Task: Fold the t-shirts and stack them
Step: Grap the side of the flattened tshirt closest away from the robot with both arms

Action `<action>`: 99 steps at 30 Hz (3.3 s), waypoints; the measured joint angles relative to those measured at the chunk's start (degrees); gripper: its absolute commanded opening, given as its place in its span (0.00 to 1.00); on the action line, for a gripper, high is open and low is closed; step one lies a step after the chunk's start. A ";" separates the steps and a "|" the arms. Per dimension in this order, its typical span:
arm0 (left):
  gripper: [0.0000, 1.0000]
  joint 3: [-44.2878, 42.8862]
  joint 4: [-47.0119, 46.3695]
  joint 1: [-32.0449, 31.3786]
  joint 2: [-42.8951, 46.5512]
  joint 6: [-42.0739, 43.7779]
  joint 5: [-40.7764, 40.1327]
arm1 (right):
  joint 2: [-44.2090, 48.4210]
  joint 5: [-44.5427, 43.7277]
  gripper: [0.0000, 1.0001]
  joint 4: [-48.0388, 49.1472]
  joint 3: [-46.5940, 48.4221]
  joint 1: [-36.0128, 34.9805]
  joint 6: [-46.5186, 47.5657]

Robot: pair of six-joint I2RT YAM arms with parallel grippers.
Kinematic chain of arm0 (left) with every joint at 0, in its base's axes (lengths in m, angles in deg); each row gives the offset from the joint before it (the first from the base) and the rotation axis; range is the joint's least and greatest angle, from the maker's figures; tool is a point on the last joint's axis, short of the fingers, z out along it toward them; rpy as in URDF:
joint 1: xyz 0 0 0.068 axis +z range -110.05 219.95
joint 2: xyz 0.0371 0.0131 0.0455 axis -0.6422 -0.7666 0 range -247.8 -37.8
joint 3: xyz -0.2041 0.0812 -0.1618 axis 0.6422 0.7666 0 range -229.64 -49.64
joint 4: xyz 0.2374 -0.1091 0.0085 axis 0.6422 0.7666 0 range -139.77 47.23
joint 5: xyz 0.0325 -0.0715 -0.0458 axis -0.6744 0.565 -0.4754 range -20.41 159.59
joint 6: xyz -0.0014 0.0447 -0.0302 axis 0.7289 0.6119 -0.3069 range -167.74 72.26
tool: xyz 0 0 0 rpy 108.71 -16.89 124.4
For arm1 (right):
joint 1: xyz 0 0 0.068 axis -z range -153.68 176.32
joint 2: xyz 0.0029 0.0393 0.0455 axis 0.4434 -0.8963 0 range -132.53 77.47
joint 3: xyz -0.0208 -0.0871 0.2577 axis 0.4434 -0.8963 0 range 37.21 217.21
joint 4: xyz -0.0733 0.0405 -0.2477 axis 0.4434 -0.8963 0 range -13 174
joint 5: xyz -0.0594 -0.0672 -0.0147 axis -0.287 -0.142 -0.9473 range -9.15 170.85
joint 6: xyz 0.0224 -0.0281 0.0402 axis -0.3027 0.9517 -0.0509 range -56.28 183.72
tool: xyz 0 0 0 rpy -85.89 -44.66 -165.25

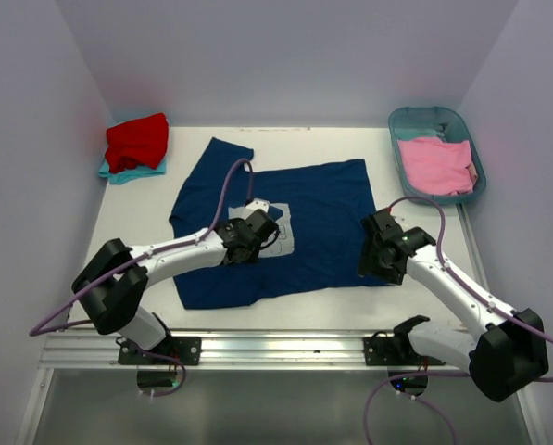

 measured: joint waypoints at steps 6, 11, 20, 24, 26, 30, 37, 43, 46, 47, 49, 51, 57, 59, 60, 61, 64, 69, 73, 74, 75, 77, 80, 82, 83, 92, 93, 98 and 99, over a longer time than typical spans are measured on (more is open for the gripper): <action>0.38 -0.63 -1.29 2.84 -2.36 1.66 0.24 | 0.00 0.02 0.63 0.07 -0.13 -0.02 0.00; 0.37 -0.37 -2.29 5.86 -3.34 2.80 2.40 | 0.00 0.00 0.63 0.09 -0.13 0.00 0.00; 0.32 -0.37 -3.80 7.96 -3.87 4.66 8.13 | 0.00 0.00 0.63 0.11 -0.13 0.00 -0.02; 0.32 -0.37 -3.08 8.04 -4.20 4.48 9.79 | 0.00 -0.02 0.63 0.09 -0.13 -0.02 -0.02; 0.32 -0.37 -2.62 8.04 -4.39 4.39 10.19 | 0.00 -0.02 0.63 0.11 -0.13 0.00 -0.02; 0.32 -0.37 -2.08 8.11 -5.29 3.85 10.43 | 0.00 -0.02 0.63 0.09 -0.13 -0.02 -0.02; 0.13 -0.31 -0.74 8.20 -5.73 2.21 9.97 | 0.00 -0.02 0.63 0.09 -0.13 0.00 -0.04; 0.00 0.13 0.39 8.20 -5.73 1.33 9.01 | 0.00 -0.04 0.63 0.11 -0.13 0.00 -0.04; 0.00 0.61 0.59 8.20 -5.70 0.83 8.74 | 0.00 -0.07 0.63 0.11 -0.13 0.00 -0.04; 0.00 0.66 0.68 8.20 -5.62 0.70 8.61 | 0.00 -0.07 0.63 0.11 -0.13 0.00 -0.07; 0.00 0.83 0.92 8.20 -5.14 0.44 8.28 | 0.00 -0.11 0.63 0.11 -0.13 0.00 -0.11; 0.00 1.03 1.79 8.20 -4.00 0.26 7.74 | 0.00 -0.44 0.64 0.07 -0.13 0.00 -0.31; 0.00 1.20 5.57 8.20 4.33 -1.22 5.01 | -0.26 -7.74 0.79 -3.06 0.02 -0.02 -5.77; 0.00 1.18 6.80 8.20 7.98 -1.75 3.85 | -0.28 -11.56 0.81 -4.74 0.20 0.00 -8.35; 0.00 1.11 7.30 8.20 9.11 -1.99 3.37 | -0.22 -13.53 0.81 -5.49 0.24 0.09 -9.79; 0.00 0.98 8.00 8.20 10.23 -2.08 2.89 | -0.11 -15.08 0.81 -5.86 0.24 0.35 -11.04; 0.00 0.63 9.40 8.20 11.56 -2.12 1.77 | 0.44 -16.63 0.79 -4.96 -0.48 3.41 -13.09; 0.00 0.57 11.21 8.20 11.56 -2.51 1.07 | 1.16 -16.70 0.68 -2.69 -3.93 8.98 -14.51; 0.00 0.57 12.81 8.20 12.66 -2.75 0.37 | 1.14 -16.79 0.64 -1.03 -4.24 10.29 -15.06; 0.00 0.55 13.38 8.20 13.29 -2.95 0.20 | 1.05 -16.76 0.63 -0.26 -4.33 10.95 -15.10; 0.00 0.52 13.86 8.20 13.88 -3.08 -0.02 | 0.85 -16.63 0.62 0.61 -4.52 11.67 -15.06; 0.00 0.39 14.82 8.20 15.34 -3.41 -0.59 | -0.13 -16.17 0.59 2.43 -5.22 13.03 -15.02; 0.00 0.07 15.98 8.20 17.03 -3.58 -1.46 | -2.86 -13.92 0.54 5.88 -7.13 15.39 -14.62; 0.00 -0.09 16.76 8.20 17.53 -3.63 -1.99 | -5.29 -11.93 0.52 8.24 -8.26 17.18 -14.14; 0.00 -0.11 17.05 8.20 17.64 -3.69 -2.21 | -6.25 -11.26 0.51 9.03 -8.55 17.81 -14.01; 0.00 -0.11 18.40 8.37 18.25 -4.02 -3.23 | -8.24 -5.95 0.40 16.31 -9.77 20.33 -12.04; 0.00 -0.11 18.40 8.44 18.29 -4.02 -3.34 | -8.15 -5.70 0.36 16.81 -9.92 20.39 -11.98; 0.00 -0.11 18.58 8.85 18.64 -4.02 -3.87 | -7.52 -4.28 0.21 18.84 -10.54 20.57 -11.69; 0.00 -0.11 18.64 8.96 18.78 -4.02 -3.98 | -7.28 -4.17 0.15 19.10 -10.73 20.59 -11.72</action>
